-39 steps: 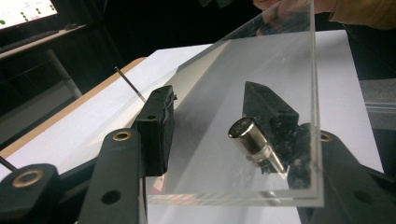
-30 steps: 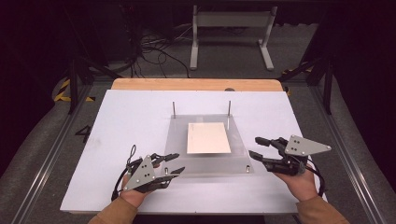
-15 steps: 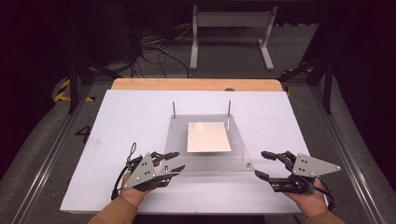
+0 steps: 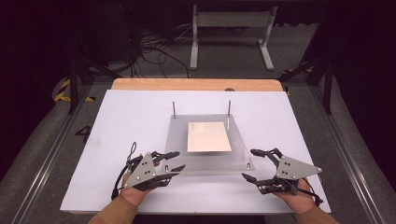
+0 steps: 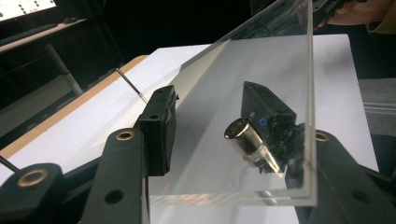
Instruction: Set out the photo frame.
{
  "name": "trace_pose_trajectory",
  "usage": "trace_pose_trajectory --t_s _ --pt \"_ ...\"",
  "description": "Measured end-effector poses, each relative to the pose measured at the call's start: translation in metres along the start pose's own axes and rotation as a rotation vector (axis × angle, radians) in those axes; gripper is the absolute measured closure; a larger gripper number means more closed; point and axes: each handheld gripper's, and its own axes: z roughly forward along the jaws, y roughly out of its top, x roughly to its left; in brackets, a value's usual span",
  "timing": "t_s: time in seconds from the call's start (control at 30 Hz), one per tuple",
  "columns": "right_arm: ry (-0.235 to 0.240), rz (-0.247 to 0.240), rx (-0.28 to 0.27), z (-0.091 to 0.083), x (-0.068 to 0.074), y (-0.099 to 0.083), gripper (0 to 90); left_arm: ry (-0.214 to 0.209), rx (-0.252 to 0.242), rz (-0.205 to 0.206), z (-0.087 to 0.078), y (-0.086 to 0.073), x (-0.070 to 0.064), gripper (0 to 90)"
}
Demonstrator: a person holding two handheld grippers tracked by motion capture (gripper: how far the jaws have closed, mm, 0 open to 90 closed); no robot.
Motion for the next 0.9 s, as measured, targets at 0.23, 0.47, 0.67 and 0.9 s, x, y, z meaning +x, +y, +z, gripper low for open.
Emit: trace_pose_trajectory --t_s 0.23,0.47,0.67,0.9 --pt "0.022 -0.034 -0.031 0.015 -0.001 0.004 25.5 0.001 0.001 0.006 0.000 0.000 0.000 54.7" --pt "0.039 -0.056 -0.040 0.032 0.000 0.001 37.2 -0.001 0.001 0.005 0.000 0.000 0.000 54.8" --pt "0.037 -0.043 -0.069 0.031 -0.003 0.000 55.1 0.000 0.003 0.005 0.000 0.000 -0.001 54.9" --pt "0.021 -0.062 -0.069 0.031 -0.003 0.003 58.5 0.001 0.002 0.012 -0.001 0.004 0.001 56.2"
